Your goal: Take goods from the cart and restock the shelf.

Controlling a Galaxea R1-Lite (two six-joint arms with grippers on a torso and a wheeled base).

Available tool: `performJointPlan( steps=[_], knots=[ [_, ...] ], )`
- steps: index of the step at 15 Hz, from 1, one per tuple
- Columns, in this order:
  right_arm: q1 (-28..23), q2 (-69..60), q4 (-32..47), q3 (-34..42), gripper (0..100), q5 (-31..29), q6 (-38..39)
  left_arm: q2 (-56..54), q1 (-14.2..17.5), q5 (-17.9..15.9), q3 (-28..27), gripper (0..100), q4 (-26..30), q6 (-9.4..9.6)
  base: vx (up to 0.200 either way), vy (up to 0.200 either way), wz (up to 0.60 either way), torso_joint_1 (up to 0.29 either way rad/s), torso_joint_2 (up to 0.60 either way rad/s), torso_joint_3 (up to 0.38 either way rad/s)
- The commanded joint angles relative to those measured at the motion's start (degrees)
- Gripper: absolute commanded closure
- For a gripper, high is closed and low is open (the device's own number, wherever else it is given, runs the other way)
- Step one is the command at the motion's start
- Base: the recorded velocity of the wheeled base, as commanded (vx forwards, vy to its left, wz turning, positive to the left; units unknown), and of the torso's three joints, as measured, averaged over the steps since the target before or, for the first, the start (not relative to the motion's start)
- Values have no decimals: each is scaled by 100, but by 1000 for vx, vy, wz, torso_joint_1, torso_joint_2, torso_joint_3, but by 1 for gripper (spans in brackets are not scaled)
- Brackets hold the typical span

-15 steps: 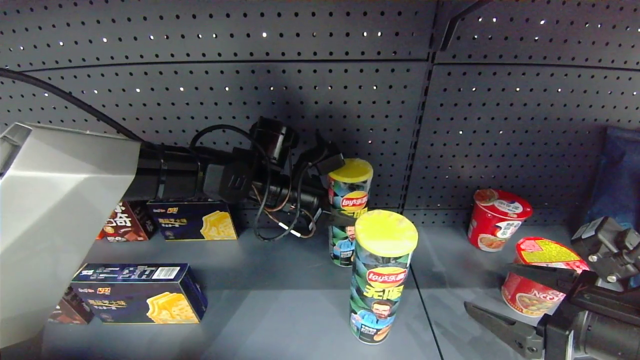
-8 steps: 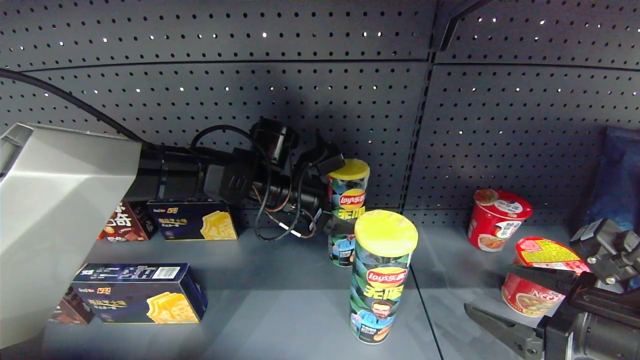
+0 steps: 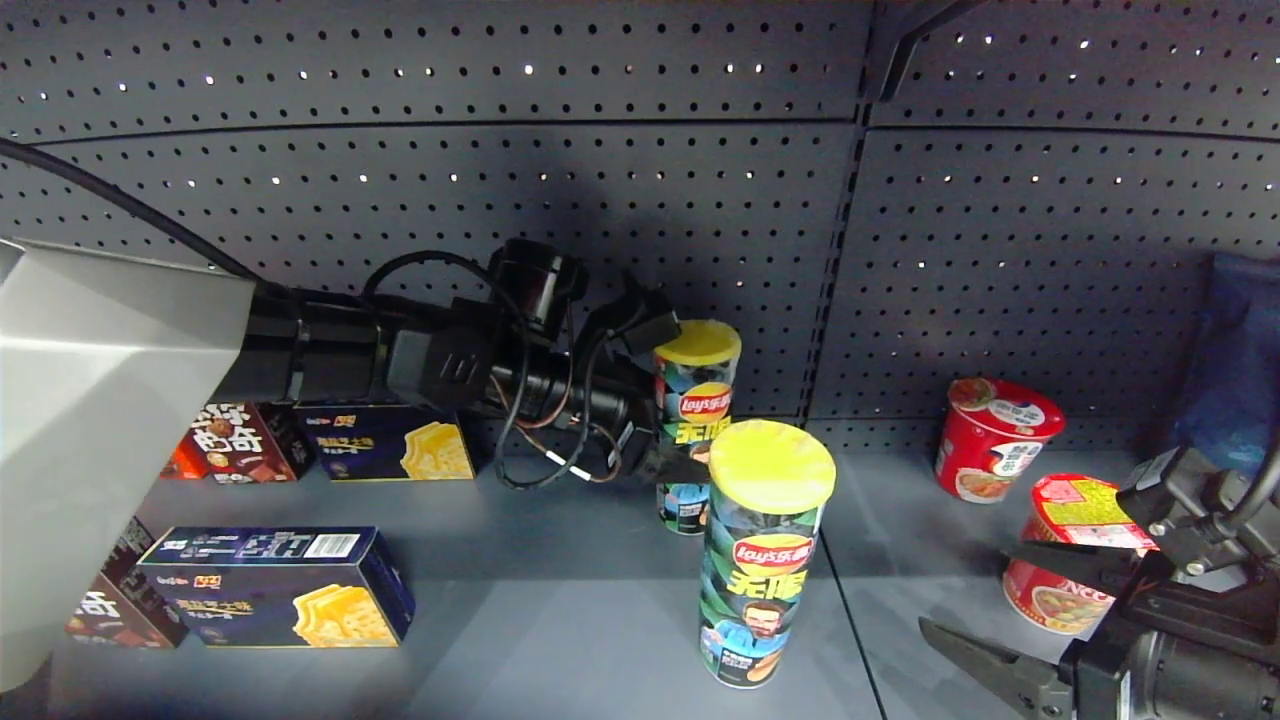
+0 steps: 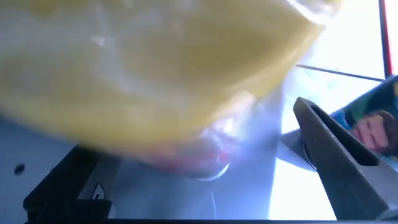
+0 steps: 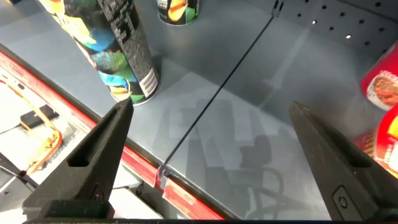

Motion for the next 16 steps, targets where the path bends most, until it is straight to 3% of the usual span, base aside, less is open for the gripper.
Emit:
performJointPlan(
  steps=[1,3,5,10,13,16],
  knots=[
    [7,132,-1,33,0,10,-4,-326,38,35,343,0,-38,1,0,0,0,0,0,0],
    [7,184,-1,156,0,71,-4,-651,143,44,756,0,-213,1,0,0,0,0,0,0],
    [7,211,-10,226,0,80,-4,-721,169,53,826,0,-266,1,0,0,0,0,0,0],
    [-2,334,7,437,0,63,-12,-1697,644,202,1767,0,-328,1,0,0,0,0,0,0],
    [-37,852,210,-90,0,-421,-12,-2506,1040,519,2839,0,-627,-8,0,0,0,0,0,0],
    [-46,1186,306,-301,0,-588,102,-3007,1207,905,3375,0,-671,1,0,0,0,0,0,0]
  ],
)
